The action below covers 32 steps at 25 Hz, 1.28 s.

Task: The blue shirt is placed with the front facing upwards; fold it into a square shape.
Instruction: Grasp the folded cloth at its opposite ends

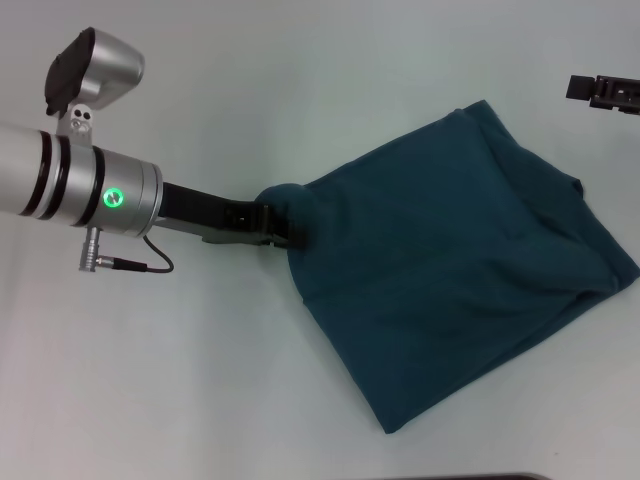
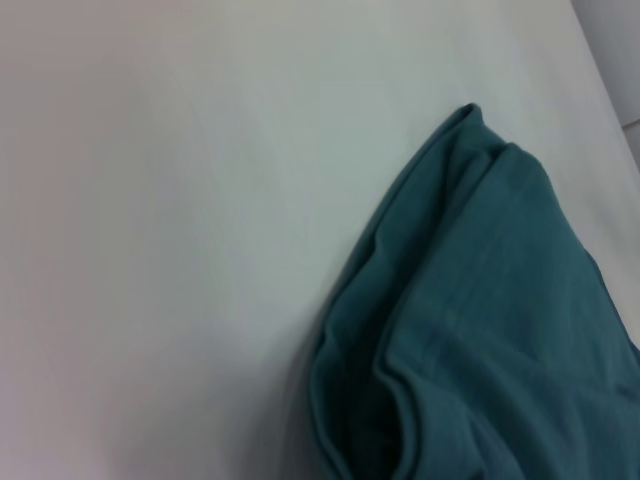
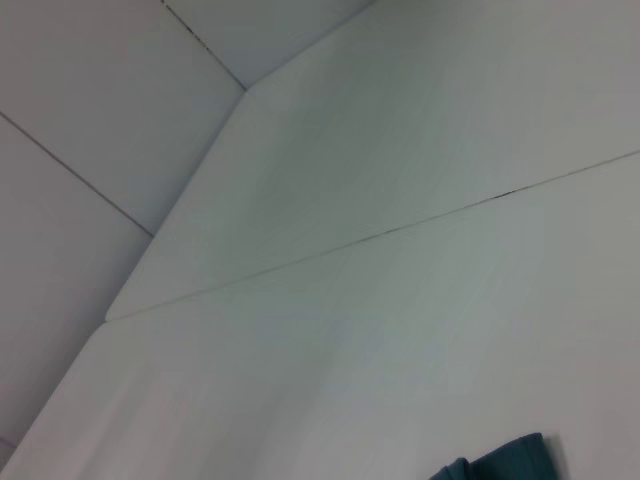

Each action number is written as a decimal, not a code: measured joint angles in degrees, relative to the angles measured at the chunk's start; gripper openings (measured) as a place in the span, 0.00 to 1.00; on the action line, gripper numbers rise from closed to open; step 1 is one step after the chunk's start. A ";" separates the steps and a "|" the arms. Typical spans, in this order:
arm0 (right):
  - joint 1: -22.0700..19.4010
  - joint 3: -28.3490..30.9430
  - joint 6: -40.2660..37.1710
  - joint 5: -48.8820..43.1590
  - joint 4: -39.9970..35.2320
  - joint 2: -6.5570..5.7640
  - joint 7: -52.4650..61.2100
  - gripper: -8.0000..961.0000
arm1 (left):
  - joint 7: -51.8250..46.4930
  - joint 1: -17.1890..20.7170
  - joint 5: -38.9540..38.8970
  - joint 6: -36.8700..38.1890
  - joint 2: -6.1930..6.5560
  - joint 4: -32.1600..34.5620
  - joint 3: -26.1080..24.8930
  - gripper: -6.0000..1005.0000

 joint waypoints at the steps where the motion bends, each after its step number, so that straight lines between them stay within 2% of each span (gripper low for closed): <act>1: -0.02 0.12 -0.01 0.00 -0.02 0.02 -0.06 0.79 | 0.01 0.00 0.00 0.01 0.00 -0.21 0.00 0.23; 9: -0.15 0.63 -0.10 0.07 -0.42 0.22 -0.34 0.79 | 0.26 0.43 0.01 0.02 0.72 -2.83 -0.33 0.07; 15: -0.19 0.63 -0.06 0.08 -0.53 0.48 -0.35 0.79 | 0.64 -0.06 0.00 -0.23 3.04 -3.29 -0.67 0.02; 25: -0.19 0.63 -0.55 0.08 -0.71 0.99 0.00 0.79 | 0.86 -1.33 0.00 -0.79 8.21 -3.35 -0.70 0.02; 29: -0.12 0.63 -0.55 0.07 -0.78 1.06 0.07 0.79 | 0.87 -1.98 0.08 -1.30 9.28 -3.34 -0.63 0.02; 32: 0.04 0.55 -0.56 0.07 -1.11 1.11 0.08 0.79 | 0.85 -2.58 1.48 -2.33 9.60 -3.33 -0.56 0.02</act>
